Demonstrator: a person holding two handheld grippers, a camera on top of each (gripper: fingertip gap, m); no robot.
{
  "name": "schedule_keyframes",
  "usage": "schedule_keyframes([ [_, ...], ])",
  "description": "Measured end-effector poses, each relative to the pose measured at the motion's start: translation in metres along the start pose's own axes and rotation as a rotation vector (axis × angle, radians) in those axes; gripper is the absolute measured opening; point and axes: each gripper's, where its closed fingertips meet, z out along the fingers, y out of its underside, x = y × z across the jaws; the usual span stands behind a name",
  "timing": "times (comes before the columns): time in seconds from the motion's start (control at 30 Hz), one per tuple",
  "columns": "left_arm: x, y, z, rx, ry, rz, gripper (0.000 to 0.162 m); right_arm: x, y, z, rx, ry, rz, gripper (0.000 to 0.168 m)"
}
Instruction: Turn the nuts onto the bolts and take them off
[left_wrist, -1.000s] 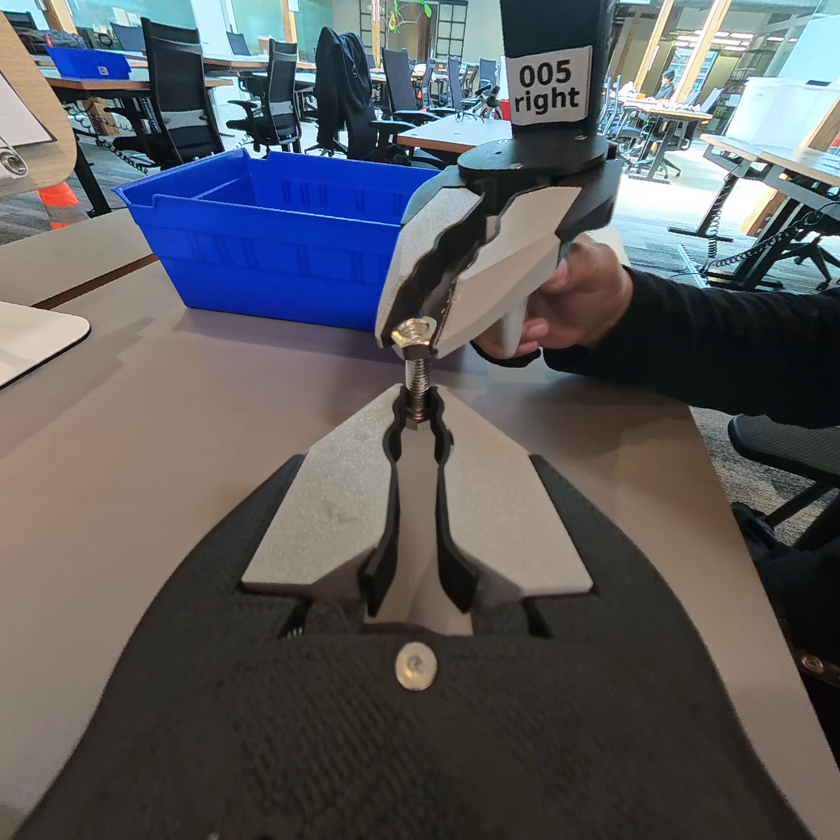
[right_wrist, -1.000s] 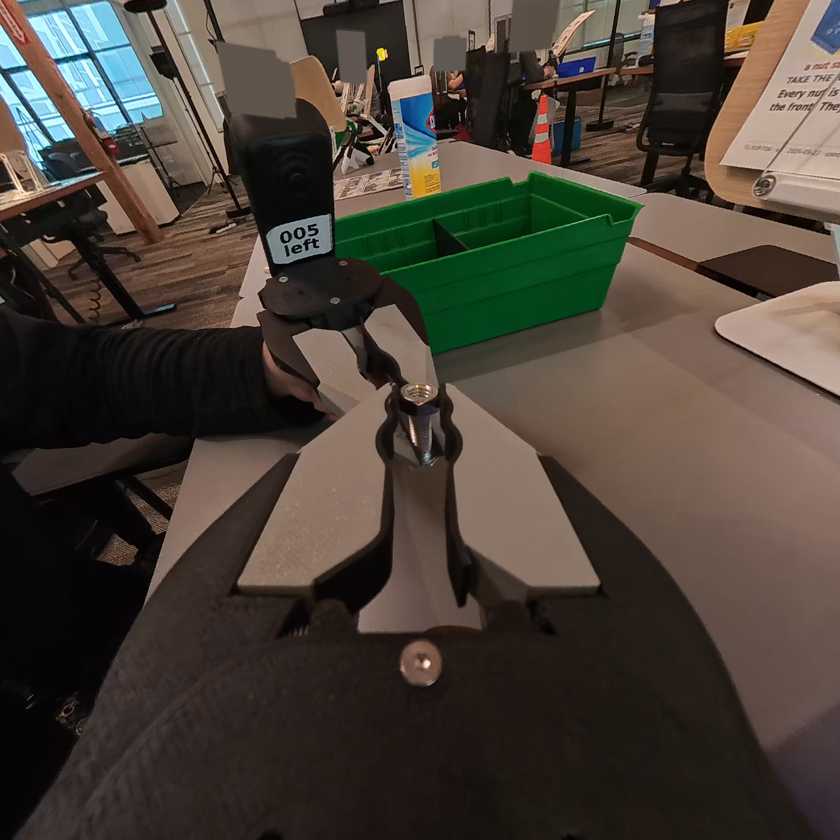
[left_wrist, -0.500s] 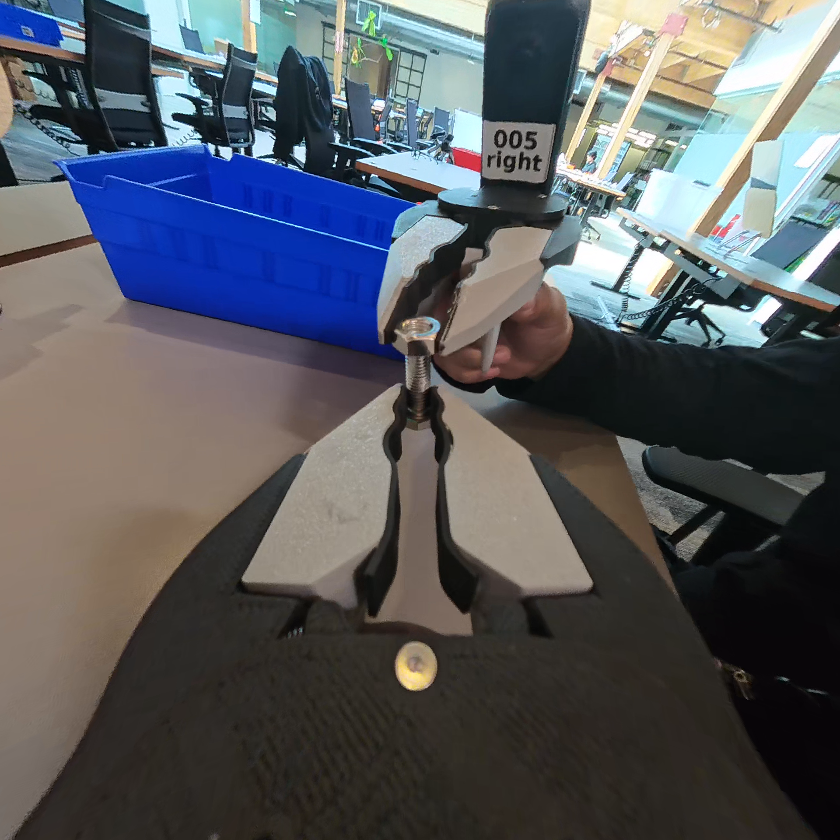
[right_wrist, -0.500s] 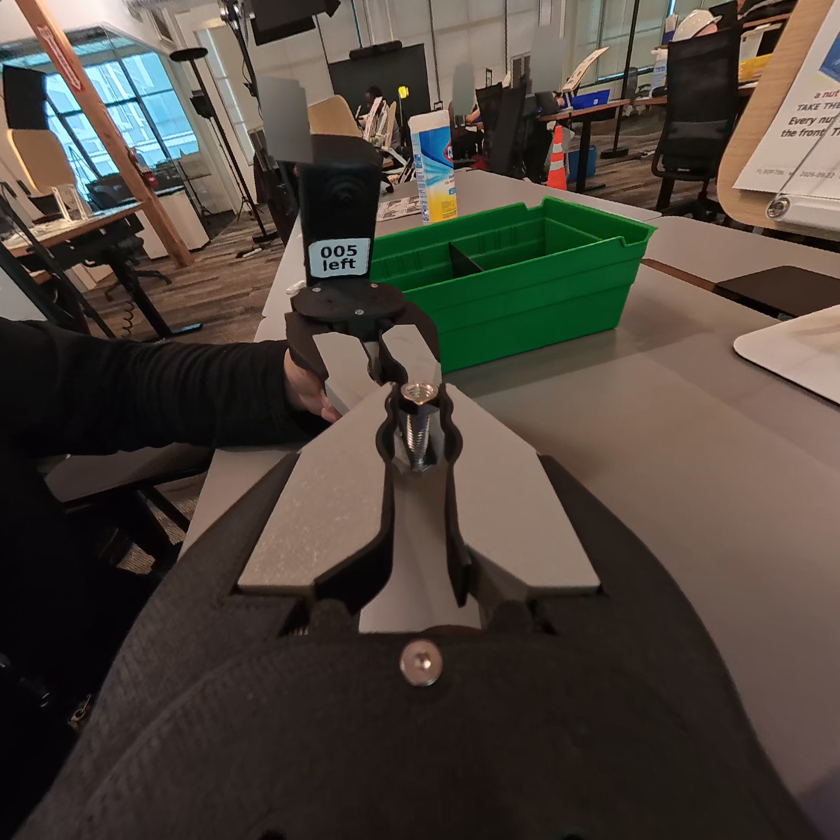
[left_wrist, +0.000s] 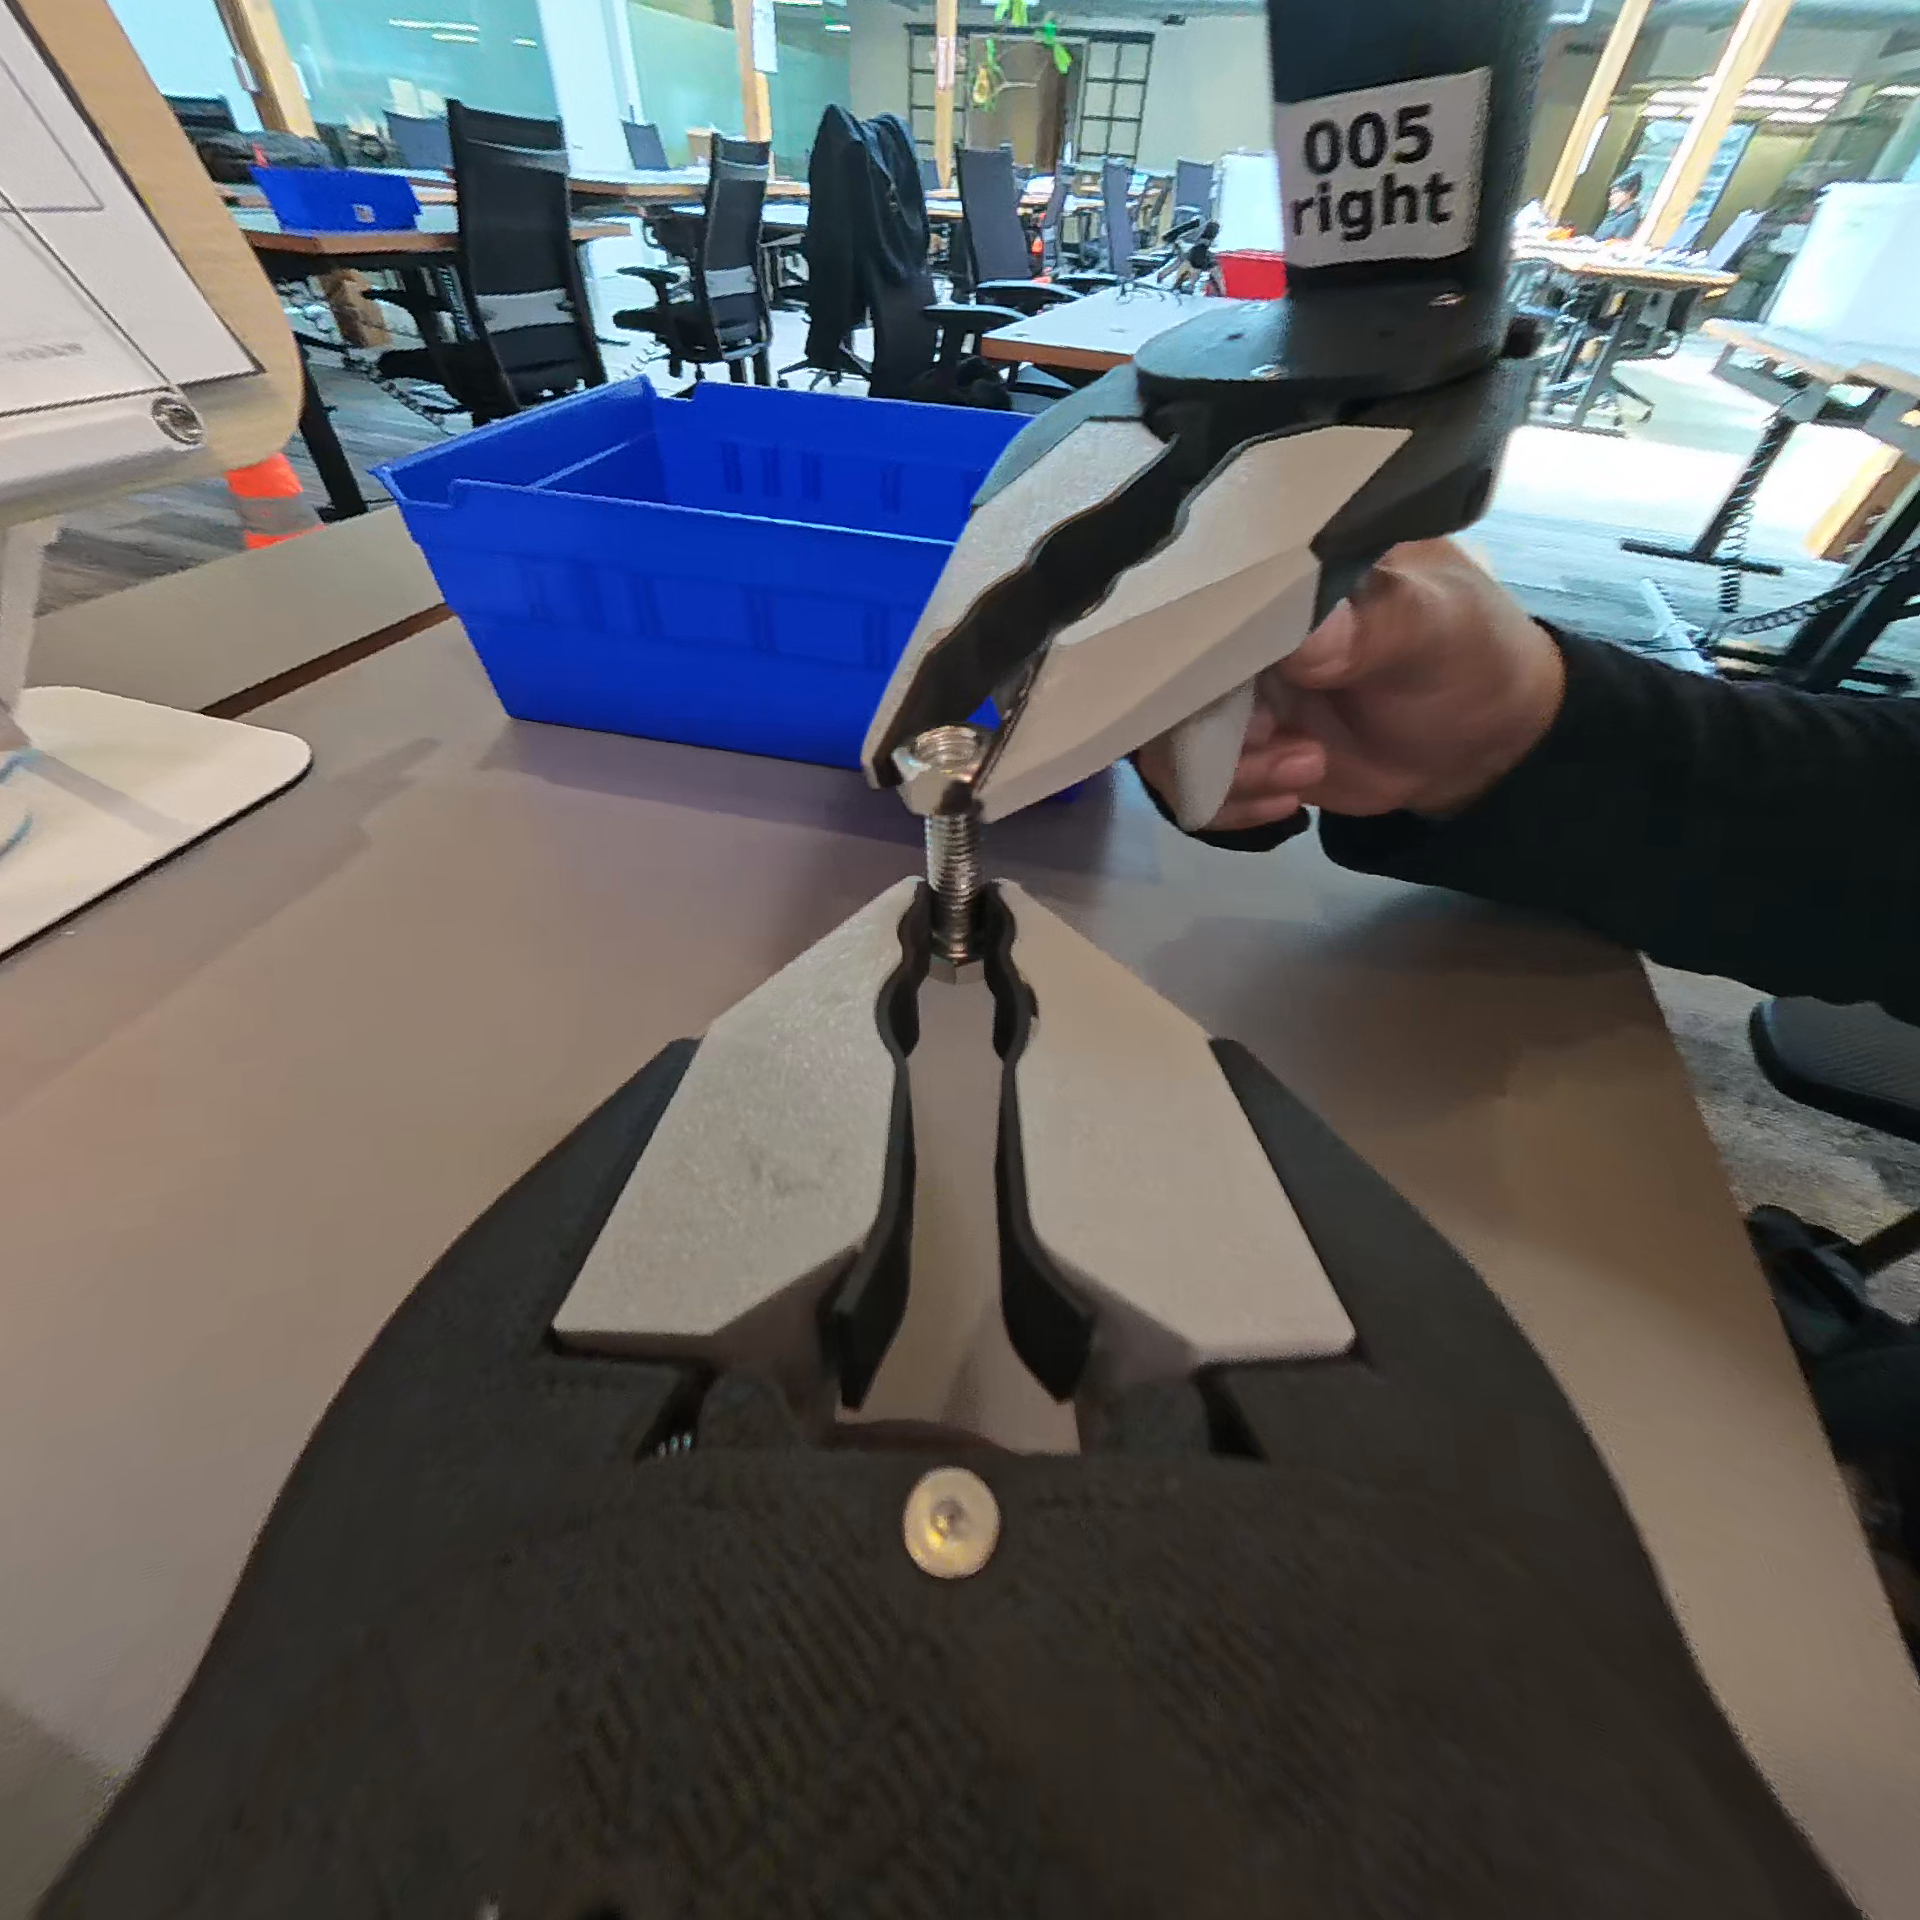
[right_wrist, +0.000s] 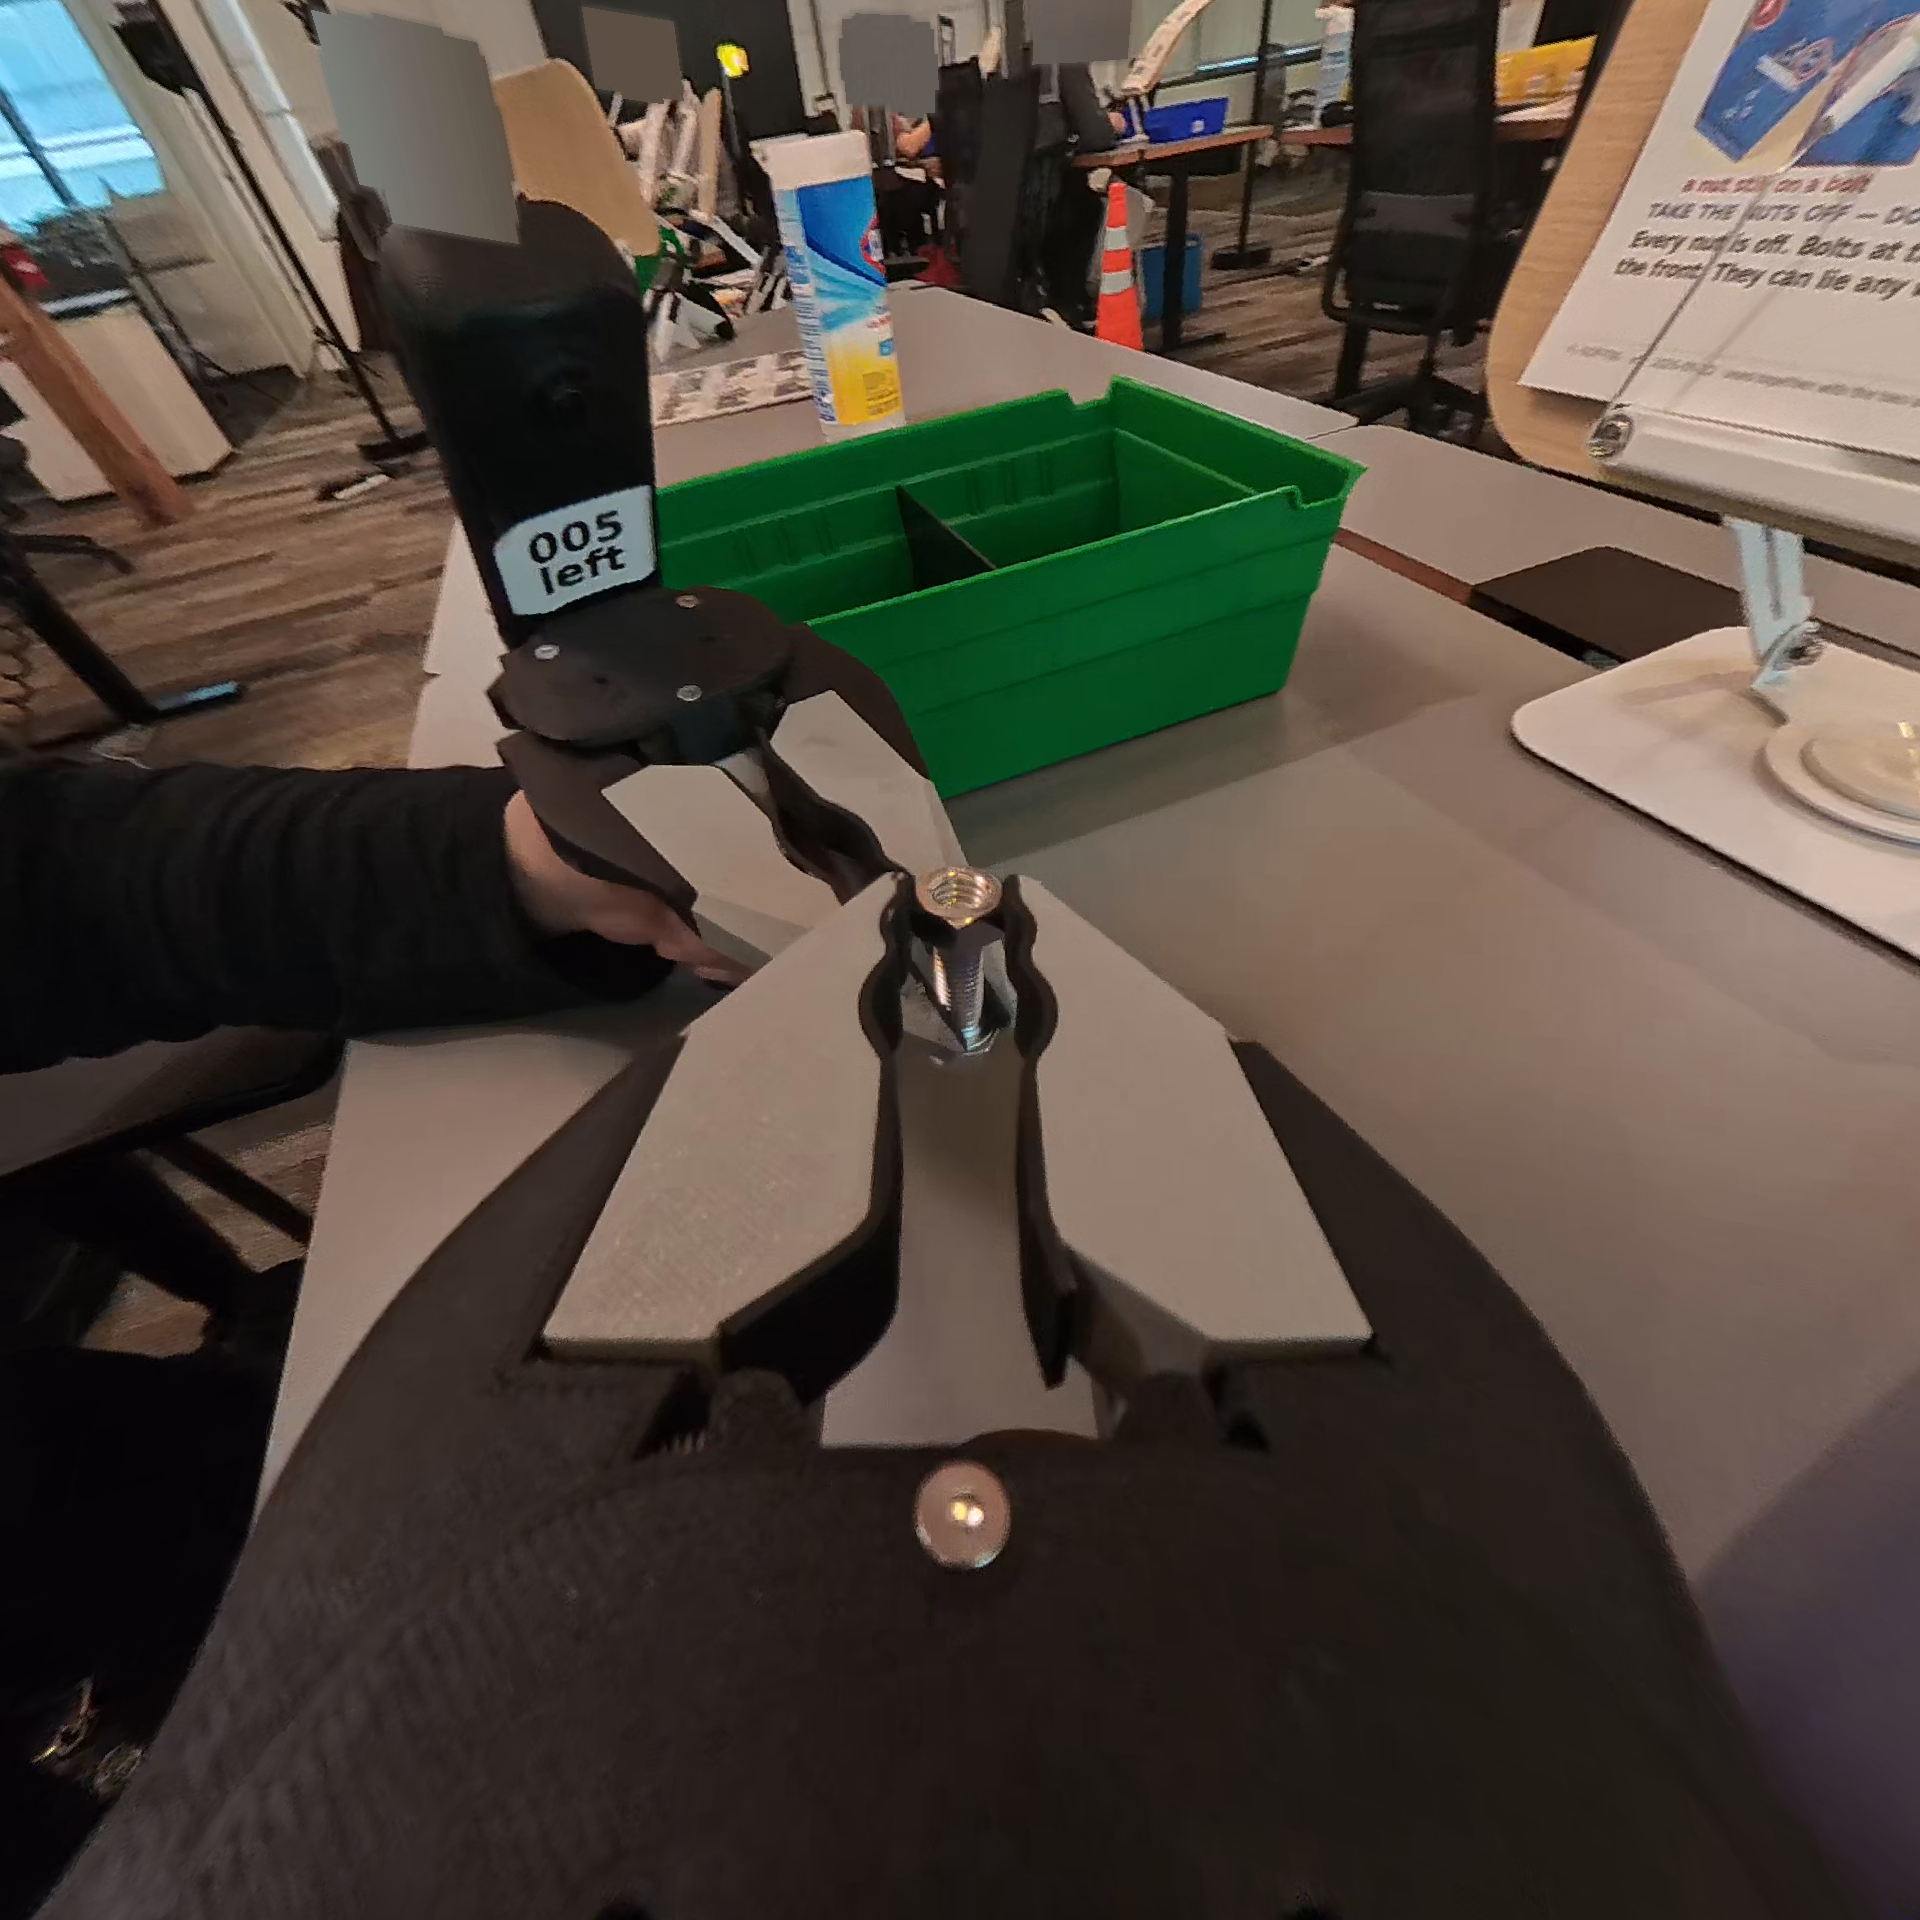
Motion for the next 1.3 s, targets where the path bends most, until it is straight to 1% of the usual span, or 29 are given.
schedule_keyframes([
  [0.13,-0.006,-0.001,0.001,0.008,-0.057,-0.001,0.006,0.006,-0.002,0.002,0.018,0.079,0.008,0.013],
  [0.27,-0.014,0.001,0.003,0.005,-0.148,0.027,0.006,0.012,-0.001,0.004,0.031,0.170,0.018,0.013],
  [0.4,-0.017,0.002,0.004,0.004,-0.177,-0.002,0.006,0.016,0.000,0.007,0.050,0.257,0.012,0.013],
  [0.57,-0.024,0.004,0.003,-0.011,-0.241,0.028,0.006,0.021,0.001,0.010,0.071,0.344,0.025,0.013],
  [0.73,-0.027,0.005,0.002,-0.010,-0.263,0.022,0.006,0.023,0.000,0.012,0.108,0.398,0.033,0.013],
  [0.93,-0.027,0.006,0.003,-0.015,-0.256,0.024,0.006,0.024,0.001,0.010,0.130,0.378,0.057,0.014],
  [1.03,-0.026,0.007,0.003,-0.017,-0.251,0.029,0.006,0.021,-0.008,0.003,0.182,0.342,0.055,0.029],
  [1.1,-0.027,0.006,0.002,-0.014,-0.249,0.027,0.006,0.022,-0.011,-0.005,0.202,0.319,0.054,0.032],
  [1.13,-0.027,0.006,0.002,-0.013,-0.247,0.026,0.006,0.022,-0.013,-0.009,0.214,0.298,0.051,0.033],
  [1.2,-0.024,0.006,0.002,-0.009,-0.217,0.026,0.006,0.012,-0.020,-0.016,0.247,0.180,0.044,0.033],
  [1.23,-0.021,0.005,0.003,-0.005,-0.189,0.026,0.006,0.008,-0.021,-0.019,0.247,0.120,0.041,0.033],
  [1.3,-0.009,0.001,0.003,0.018,-0.102,0.022,0.006,0.008,-0.020,-0.027,0.232,0.071,0.018,0.033],
])
